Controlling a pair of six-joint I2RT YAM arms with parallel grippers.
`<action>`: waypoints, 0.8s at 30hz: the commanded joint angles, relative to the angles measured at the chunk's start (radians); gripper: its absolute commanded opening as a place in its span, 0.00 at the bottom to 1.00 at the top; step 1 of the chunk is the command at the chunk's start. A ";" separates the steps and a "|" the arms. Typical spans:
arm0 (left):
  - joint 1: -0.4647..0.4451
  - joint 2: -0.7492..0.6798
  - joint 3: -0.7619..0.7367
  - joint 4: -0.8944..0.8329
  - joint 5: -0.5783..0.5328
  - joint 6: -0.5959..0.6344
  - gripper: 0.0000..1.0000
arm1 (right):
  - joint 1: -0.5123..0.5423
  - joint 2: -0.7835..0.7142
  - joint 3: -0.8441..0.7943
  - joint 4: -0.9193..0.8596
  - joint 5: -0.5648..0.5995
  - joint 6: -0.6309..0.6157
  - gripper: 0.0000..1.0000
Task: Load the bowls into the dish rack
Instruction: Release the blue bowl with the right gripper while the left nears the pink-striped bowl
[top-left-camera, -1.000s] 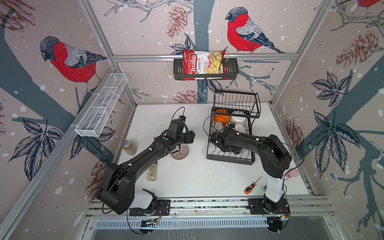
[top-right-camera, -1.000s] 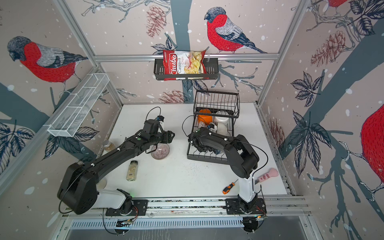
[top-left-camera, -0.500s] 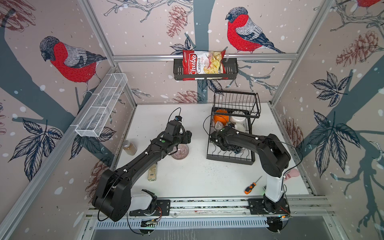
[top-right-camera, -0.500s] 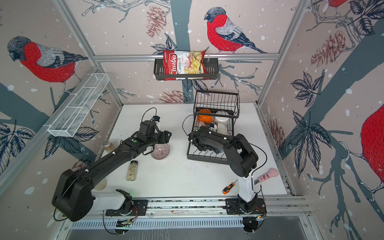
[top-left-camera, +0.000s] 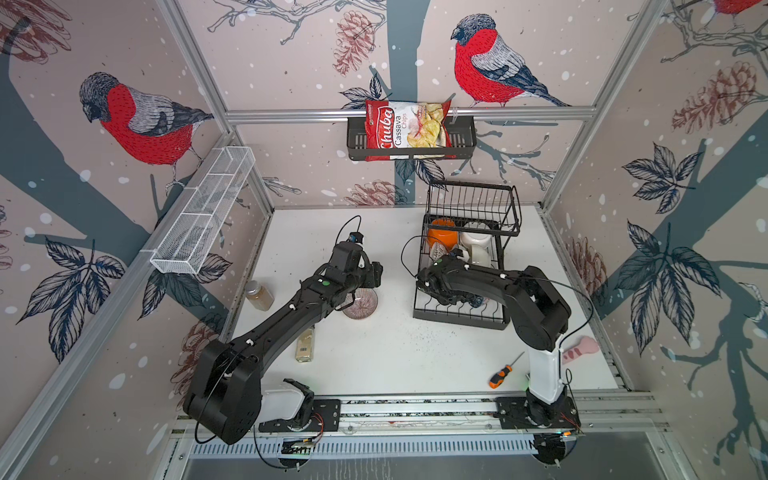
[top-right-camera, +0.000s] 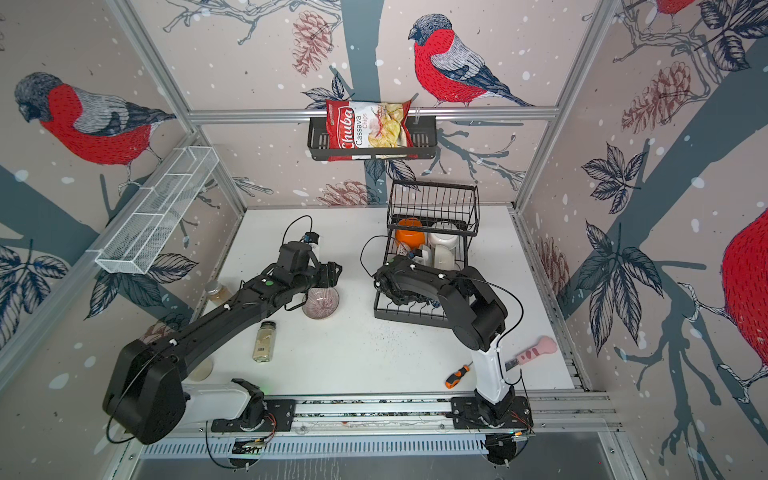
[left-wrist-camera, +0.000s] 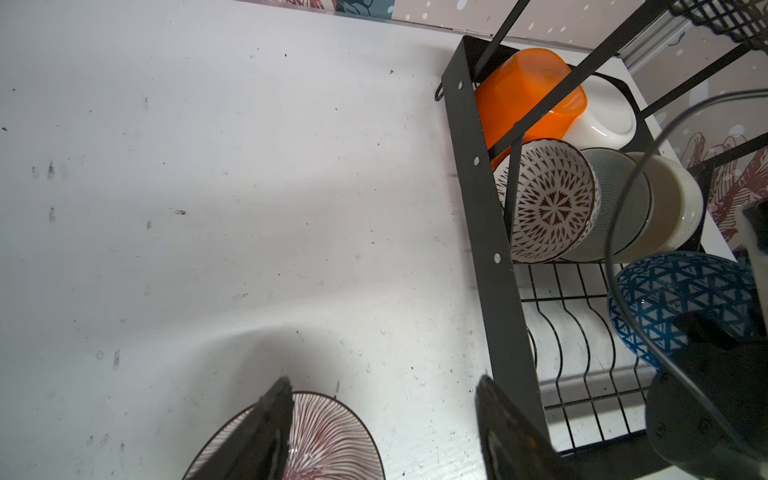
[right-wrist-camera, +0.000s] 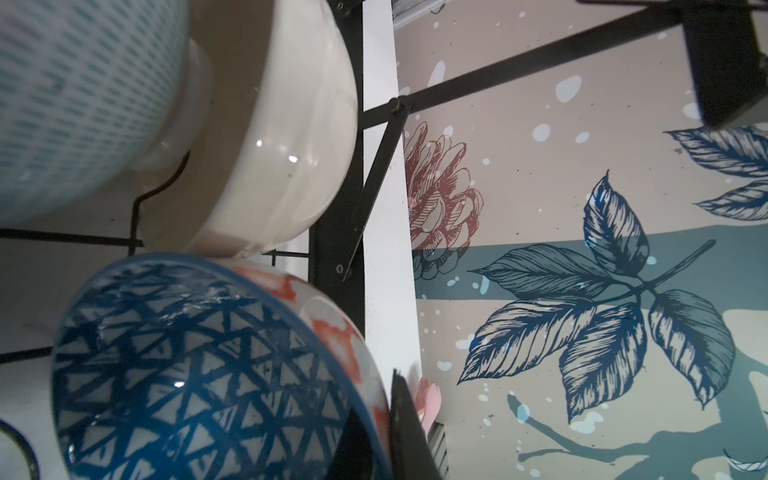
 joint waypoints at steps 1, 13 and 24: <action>0.002 -0.007 -0.002 -0.002 -0.002 -0.002 0.69 | 0.005 0.024 0.012 0.028 -0.028 0.001 0.00; 0.006 -0.001 0.000 -0.007 -0.004 0.004 0.69 | 0.032 0.098 0.077 0.028 -0.064 0.011 0.00; 0.010 0.010 0.003 -0.008 0.003 0.004 0.70 | 0.037 0.148 0.104 0.029 -0.101 0.039 0.05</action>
